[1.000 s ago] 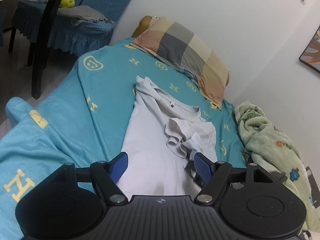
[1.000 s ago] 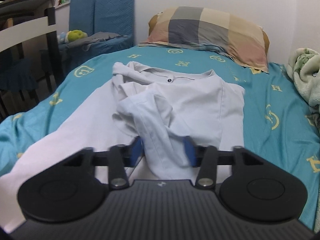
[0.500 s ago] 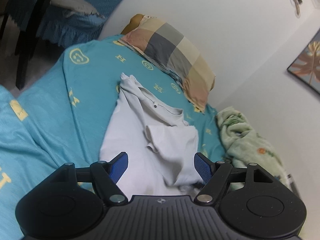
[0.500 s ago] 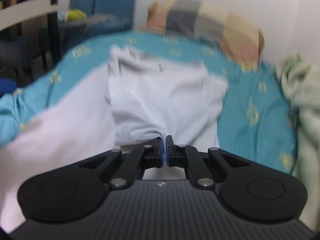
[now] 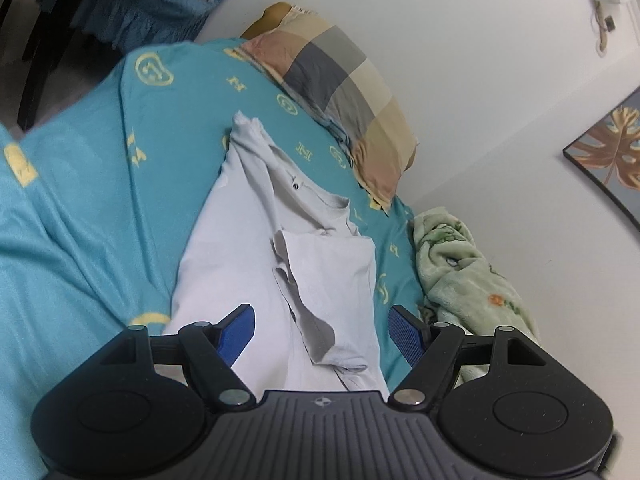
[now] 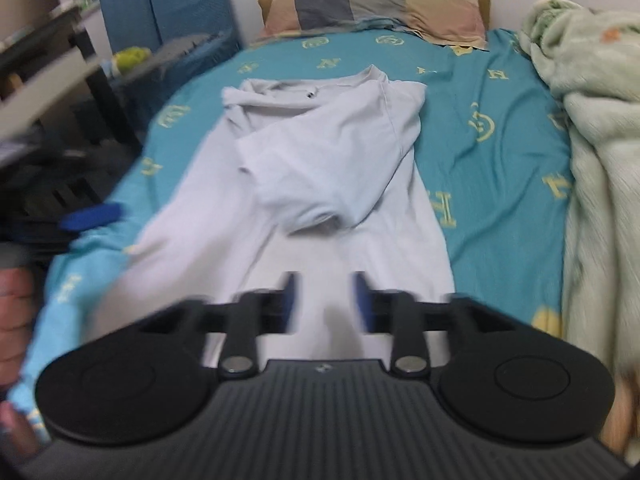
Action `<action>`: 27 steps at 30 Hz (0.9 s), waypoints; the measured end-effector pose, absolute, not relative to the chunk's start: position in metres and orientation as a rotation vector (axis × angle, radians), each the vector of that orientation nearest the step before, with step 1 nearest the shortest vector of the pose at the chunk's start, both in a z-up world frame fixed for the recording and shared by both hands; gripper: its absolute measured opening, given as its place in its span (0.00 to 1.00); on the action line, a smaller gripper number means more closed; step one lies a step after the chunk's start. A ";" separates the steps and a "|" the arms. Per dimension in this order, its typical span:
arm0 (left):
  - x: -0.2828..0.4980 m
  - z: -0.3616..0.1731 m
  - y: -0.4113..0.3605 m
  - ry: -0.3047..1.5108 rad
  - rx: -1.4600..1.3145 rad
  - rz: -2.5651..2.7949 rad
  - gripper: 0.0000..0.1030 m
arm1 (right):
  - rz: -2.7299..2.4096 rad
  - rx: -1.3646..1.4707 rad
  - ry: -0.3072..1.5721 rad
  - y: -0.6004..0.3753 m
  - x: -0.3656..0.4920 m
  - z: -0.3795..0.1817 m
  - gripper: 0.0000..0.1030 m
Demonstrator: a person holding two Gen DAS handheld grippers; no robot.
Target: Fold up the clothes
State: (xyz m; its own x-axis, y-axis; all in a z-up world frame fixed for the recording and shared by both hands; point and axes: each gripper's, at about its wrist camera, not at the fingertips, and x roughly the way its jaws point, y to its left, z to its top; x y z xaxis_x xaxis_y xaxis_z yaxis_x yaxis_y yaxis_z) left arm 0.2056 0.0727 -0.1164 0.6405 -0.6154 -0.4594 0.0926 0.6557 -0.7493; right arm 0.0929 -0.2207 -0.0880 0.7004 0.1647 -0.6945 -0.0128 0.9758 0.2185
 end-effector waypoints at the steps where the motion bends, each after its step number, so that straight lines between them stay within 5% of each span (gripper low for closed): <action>1: 0.207 -0.121 0.073 0.793 -0.785 -0.453 0.73 | 0.103 0.254 0.768 -0.224 0.081 -0.085 0.61; 11: 0.261 -0.159 0.065 0.815 -1.102 -0.407 0.71 | 0.029 0.404 0.672 -0.249 0.092 -0.086 0.60; 19: 0.329 -0.182 0.033 0.861 -1.066 -0.372 0.56 | 0.051 0.506 0.671 -0.276 0.115 -0.096 0.61; 22: 0.354 -0.190 0.020 0.885 -1.041 -0.372 0.41 | 0.070 0.507 0.668 -0.277 0.124 -0.097 0.61; 25: 0.374 -0.186 0.009 0.890 -0.976 -0.372 0.06 | 0.069 0.505 0.665 -0.277 0.128 -0.098 0.61; 27: 0.381 -0.168 0.001 0.820 -0.857 -0.358 0.01 | 0.061 0.517 0.667 -0.280 0.127 -0.098 0.61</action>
State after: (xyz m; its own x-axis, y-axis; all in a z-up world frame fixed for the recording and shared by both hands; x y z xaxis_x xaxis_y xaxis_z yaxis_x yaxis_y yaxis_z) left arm 0.3807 0.0007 -0.1679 0.6488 -0.5814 -0.4910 -0.0355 0.6214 -0.7827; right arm 0.1272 -0.2797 -0.0981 0.7887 0.2164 -0.5754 0.1086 0.8722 0.4769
